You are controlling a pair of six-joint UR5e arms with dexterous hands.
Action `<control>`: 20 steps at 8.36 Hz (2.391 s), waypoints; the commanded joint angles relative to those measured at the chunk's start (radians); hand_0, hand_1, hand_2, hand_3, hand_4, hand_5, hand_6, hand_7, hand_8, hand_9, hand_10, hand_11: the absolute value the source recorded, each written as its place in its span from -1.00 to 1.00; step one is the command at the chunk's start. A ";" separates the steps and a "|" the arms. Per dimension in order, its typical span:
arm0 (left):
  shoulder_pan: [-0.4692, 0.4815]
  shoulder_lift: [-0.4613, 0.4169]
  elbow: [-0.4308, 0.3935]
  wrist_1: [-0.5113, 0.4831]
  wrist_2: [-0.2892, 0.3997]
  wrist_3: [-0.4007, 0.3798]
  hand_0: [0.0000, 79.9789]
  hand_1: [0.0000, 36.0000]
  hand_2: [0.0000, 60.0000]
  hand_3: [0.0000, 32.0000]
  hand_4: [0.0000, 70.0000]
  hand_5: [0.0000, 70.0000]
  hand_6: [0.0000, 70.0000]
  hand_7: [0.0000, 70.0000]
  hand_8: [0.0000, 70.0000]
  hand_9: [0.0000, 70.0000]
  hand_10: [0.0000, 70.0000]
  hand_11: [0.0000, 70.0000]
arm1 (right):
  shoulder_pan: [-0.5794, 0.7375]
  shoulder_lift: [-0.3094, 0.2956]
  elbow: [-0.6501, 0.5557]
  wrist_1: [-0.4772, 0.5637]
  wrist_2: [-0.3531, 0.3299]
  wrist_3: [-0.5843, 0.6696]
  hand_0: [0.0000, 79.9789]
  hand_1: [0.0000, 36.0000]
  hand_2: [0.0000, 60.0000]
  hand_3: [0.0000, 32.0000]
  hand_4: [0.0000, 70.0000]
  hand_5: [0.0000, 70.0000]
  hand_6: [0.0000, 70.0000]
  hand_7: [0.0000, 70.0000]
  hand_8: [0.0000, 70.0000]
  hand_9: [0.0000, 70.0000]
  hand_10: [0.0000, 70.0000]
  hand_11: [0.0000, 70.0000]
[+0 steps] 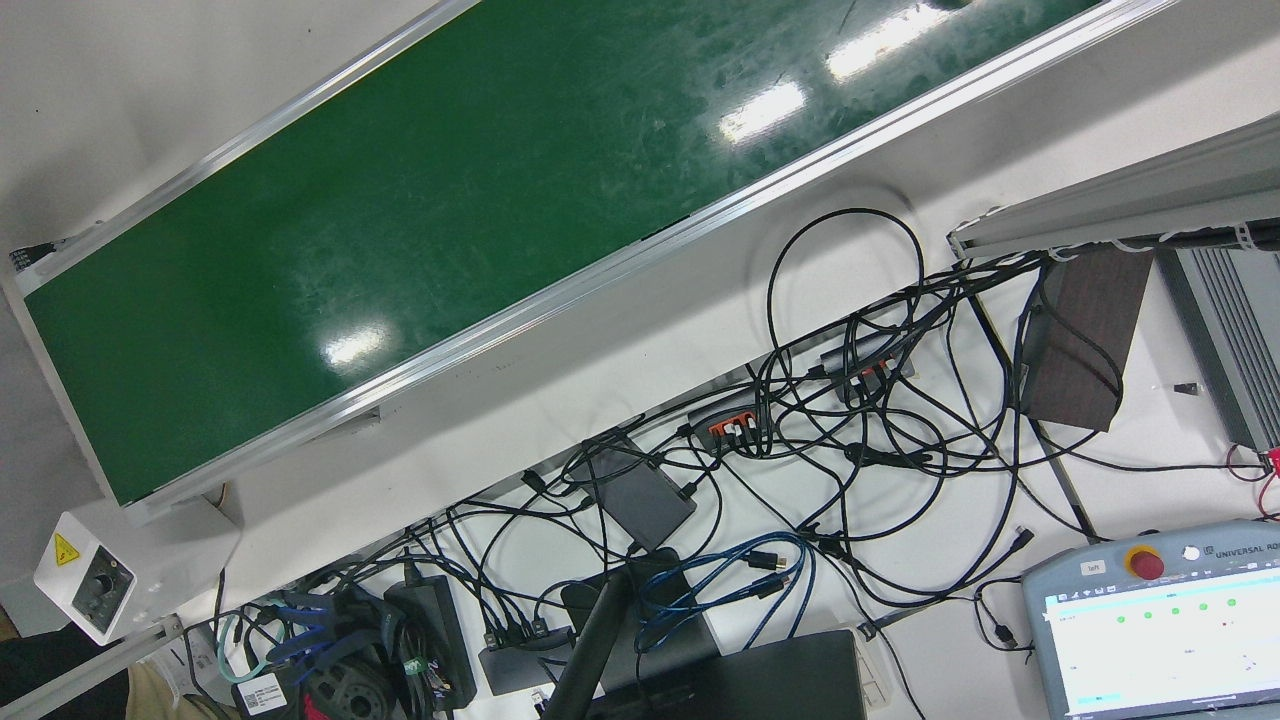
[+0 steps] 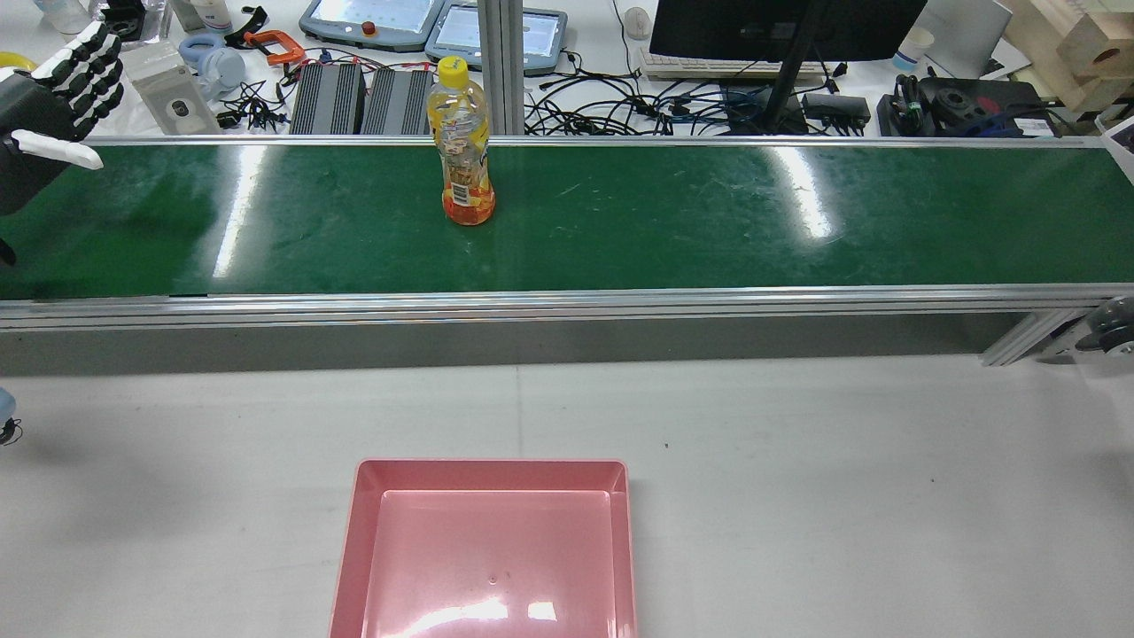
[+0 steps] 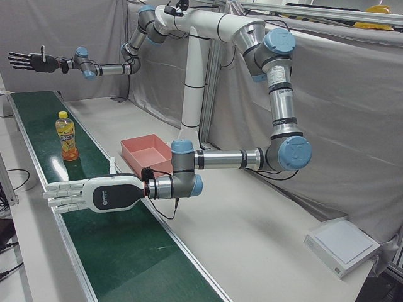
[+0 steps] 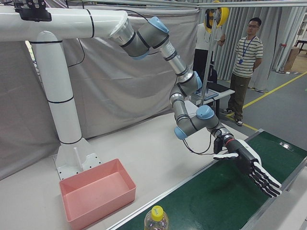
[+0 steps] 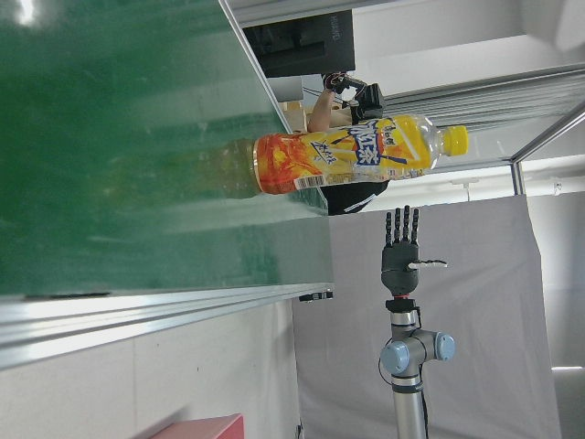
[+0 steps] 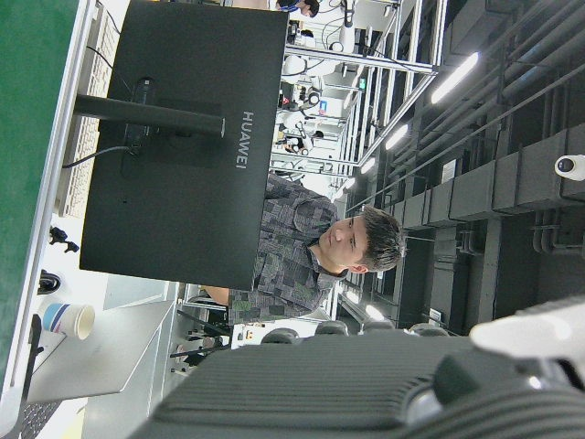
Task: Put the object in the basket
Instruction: 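Move the left hand toward the bottle and close fingers around it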
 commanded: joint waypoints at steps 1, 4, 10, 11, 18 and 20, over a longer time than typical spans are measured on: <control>0.034 -0.021 -0.001 0.003 -0.015 0.003 0.47 -0.47 -1.00 -1.00 -1.00 -0.85 -1.00 -1.00 -1.00 -1.00 -1.00 -1.00 | 0.000 0.000 0.000 0.000 0.000 0.000 -1.00 -1.00 -1.00 -1.00 -1.00 -1.00 -1.00 -1.00 -1.00 -1.00 -1.00 -1.00; 0.043 -0.070 0.011 0.052 -0.040 0.007 0.49 -0.44 -1.00 -1.00 -1.00 -0.83 -1.00 -1.00 -1.00 -1.00 -1.00 -1.00 | 0.000 0.000 0.000 0.000 0.000 0.000 -1.00 -1.00 -1.00 -1.00 -1.00 -1.00 -1.00 -1.00 -1.00 -1.00 -1.00 -1.00; 0.083 -0.086 0.007 0.055 -0.038 0.010 0.51 -0.43 -1.00 -1.00 -1.00 -0.82 -1.00 -1.00 -1.00 -1.00 -1.00 -1.00 | 0.000 0.000 0.000 0.000 0.000 0.000 -1.00 -1.00 -1.00 -1.00 -1.00 -1.00 -1.00 -1.00 -1.00 -1.00 -1.00 -1.00; 0.081 -0.084 0.004 0.055 -0.037 0.009 0.51 -0.42 -1.00 -1.00 -1.00 -0.83 -1.00 -1.00 -1.00 -1.00 -1.00 -1.00 | 0.000 0.000 0.000 0.000 0.000 0.000 -1.00 -1.00 -1.00 -1.00 -1.00 -1.00 -1.00 -1.00 -1.00 -1.00 -1.00 -1.00; 0.081 -0.077 -0.013 0.041 -0.044 -0.011 0.53 -0.41 -1.00 -1.00 -1.00 -0.82 -1.00 -1.00 -1.00 -1.00 -1.00 -1.00 | 0.000 0.000 0.000 0.000 0.000 0.000 -1.00 -1.00 -1.00 -1.00 -1.00 -1.00 -1.00 -1.00 -1.00 -1.00 -1.00 -1.00; 0.084 -0.074 -0.036 0.059 -0.144 -0.049 1.00 -0.18 -1.00 -1.00 0.22 0.25 -0.76 -0.22 -0.46 -0.12 0.38 0.99 | 0.000 0.000 0.000 0.000 0.000 0.000 -1.00 -1.00 -1.00 -1.00 -1.00 -1.00 -1.00 -1.00 -1.00 -1.00 -1.00 -1.00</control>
